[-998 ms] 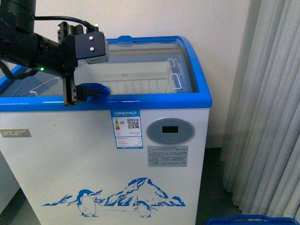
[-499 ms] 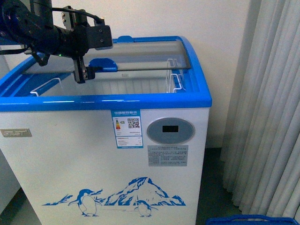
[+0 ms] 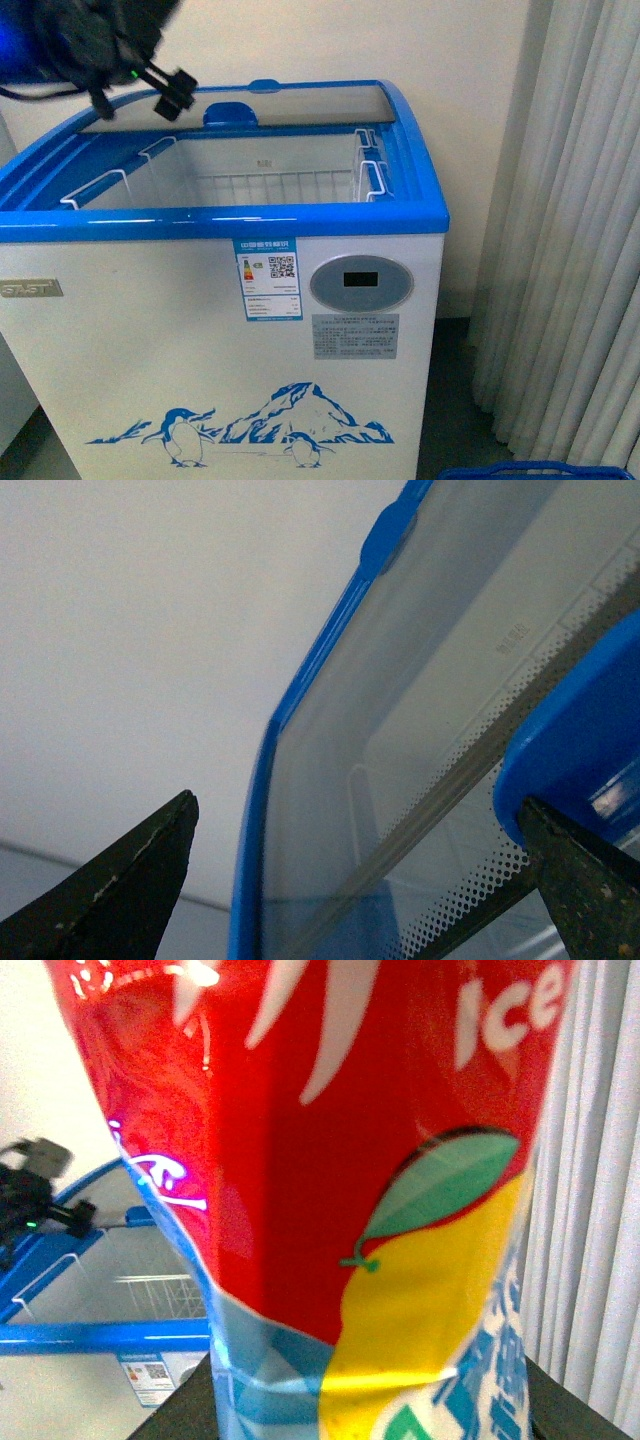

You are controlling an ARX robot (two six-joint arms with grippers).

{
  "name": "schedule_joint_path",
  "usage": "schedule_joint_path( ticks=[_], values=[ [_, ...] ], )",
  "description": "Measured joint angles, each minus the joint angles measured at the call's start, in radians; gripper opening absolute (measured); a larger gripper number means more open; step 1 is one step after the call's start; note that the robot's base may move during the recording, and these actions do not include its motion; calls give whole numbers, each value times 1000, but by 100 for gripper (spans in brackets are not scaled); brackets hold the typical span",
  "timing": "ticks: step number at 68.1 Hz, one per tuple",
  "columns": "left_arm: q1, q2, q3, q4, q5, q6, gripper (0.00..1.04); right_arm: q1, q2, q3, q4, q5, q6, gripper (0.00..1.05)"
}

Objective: Put drink in fridge

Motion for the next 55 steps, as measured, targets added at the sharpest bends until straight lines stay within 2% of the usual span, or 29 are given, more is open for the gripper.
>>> schedule_joint_path(
  ticks=[12,28,31,35,39,42,46,50,52,53,54,55],
  values=[
    [27,-476,-573,-51,142,-402,97,0,0,0,0,-4,0,40],
    [-5,-885,-1253,-32,304,-614,97,0,0,0,0,0,0,40],
    [-12,-968,-1390,69,252,-618,92,0,0,0,0,-1,0,40],
    [-8,-1112,-1594,325,166,-613,82,0,0,0,0,-1,0,40],
    [8,-1263,-1750,478,156,-613,73,0,0,0,0,-2,0,40],
    [34,-1400,-1865,513,174,-613,66,0,0,0,0,-2,0,40],
    [66,-1582,-2004,465,203,-612,57,-2,6,3,-11,-10,-3,40],
    [83,-1755,-2133,373,203,-613,48,-34,74,109,-243,-92,-37,40],
    [85,-1838,-2198,334,206,-613,42,-57,135,203,-431,-143,-75,40],
    [85,-1860,-2216,325,208,-613,41,-60,145,217,-456,-147,-75,40],
    [85,-1882,-2232,318,211,-612,39,-69,195,279,-569,-157,-110,40],
    [85,-1920,-2258,307,217,-612,36,-69,205,291,-591,-157,-117,40]
  ],
)
